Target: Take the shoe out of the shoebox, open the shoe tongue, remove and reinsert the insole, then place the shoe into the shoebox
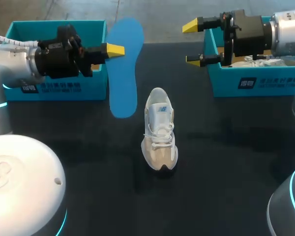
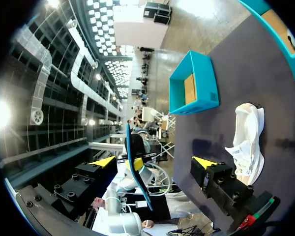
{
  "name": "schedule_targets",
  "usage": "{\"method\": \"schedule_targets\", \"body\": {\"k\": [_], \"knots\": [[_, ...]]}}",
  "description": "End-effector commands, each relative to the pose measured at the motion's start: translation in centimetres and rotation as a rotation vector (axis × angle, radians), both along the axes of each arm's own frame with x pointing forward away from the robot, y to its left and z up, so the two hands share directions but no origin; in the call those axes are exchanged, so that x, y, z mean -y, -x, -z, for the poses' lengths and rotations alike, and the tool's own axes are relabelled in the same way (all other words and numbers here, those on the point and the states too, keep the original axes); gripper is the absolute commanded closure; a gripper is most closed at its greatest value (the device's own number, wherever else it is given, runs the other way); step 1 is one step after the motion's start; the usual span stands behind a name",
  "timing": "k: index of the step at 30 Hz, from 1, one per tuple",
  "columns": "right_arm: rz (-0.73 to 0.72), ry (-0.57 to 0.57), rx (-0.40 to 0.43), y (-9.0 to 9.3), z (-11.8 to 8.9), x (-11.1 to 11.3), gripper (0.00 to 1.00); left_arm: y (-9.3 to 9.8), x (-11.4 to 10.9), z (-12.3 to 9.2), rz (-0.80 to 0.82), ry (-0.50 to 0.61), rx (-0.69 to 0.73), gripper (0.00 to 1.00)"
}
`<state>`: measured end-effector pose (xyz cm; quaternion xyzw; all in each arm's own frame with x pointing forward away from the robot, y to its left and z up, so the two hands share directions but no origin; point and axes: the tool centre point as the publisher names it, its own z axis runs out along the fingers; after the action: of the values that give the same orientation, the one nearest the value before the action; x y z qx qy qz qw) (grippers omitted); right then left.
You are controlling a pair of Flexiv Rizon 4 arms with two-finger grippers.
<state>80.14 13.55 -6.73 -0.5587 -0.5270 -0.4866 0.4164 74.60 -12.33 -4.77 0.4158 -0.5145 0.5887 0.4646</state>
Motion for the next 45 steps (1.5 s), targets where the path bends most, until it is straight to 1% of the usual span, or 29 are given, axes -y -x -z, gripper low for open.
{"method": "schedule_targets", "body": {"k": [1, 2, 4, 8, 14, 19, 26, 28, 31, 36, 39, 43, 45], "knots": [[0.001, 0.003, -0.001, 0.0, 0.0, -0.1, 0.0, -0.9, 0.4, 0.3, 0.01, -0.044, -0.066, 1.0], [0.001, 0.003, -0.001, 0.0, 0.0, -0.1, 0.0, -0.9, 0.5, 0.4, 0.012, -0.053, -0.052, 1.0], [0.001, 0.003, -0.001, 0.0, 0.0, -0.1, 0.0, -0.8, 0.6, 0.4, 0.038, -0.06, -0.112, 1.0], [0.001, 0.003, -0.001, 0.0, 0.0, -0.1, 0.0, -0.7, 0.8, 0.7, 0.051, -0.079, -0.164, 1.0], [0.001, 0.003, -0.001, 0.0, 0.0, -0.1, 0.0, -1.1, 0.9, 1.8, 0.055, -0.073, -0.186, 1.0], [0.006, 0.079, 0.026, 0.1, -2.0, -1.2, 0.0, -1.8, 1.2, 2.3, 0.05, -0.071, -0.197, 1.0], [0.039, 0.268, -0.007, 0.5, -4.0, -2.8, 0.0, -3.0, 2.0, 3.2, 0.055, -0.073, -0.218, 1.0], [0.043, 0.308, -0.002, 0.7, -4.5, -3.2, 0.0, -3.3, 2.2, 3.3, 0.058, -0.063, -0.222, 1.0], [0.058, 0.398, -0.01, 1.0, -5.4, -3.8, 0.0, -3.8, 2.6, 3.5, 0.06, -0.059, -0.228, 1.0], [0.072, 0.563, -0.03, 1.5, -6.7, -4.9, 0.0, -4.6, 2.8, 3.9, 0.058, -0.061, -0.242, 1.0], [0.087, 0.691, -0.053, 1.8, -7.7, -5.7, 0.0, -5.1, 2.8, 4.2, 0.051, -0.067, -0.252, 1.0], [0.111, 0.845, -0.088, 2.2, -8.6, -6.6, 0.0, -5.7, 2.8, 4.6, 0.047, -0.07, -0.263, 1.0], [0.115, 0.899, -0.091, 2.4, -8.9, -7.1, 0.0, -5.9, 2.9, 4.8, 0.049, -0.07, -0.272, 1.0]]}}
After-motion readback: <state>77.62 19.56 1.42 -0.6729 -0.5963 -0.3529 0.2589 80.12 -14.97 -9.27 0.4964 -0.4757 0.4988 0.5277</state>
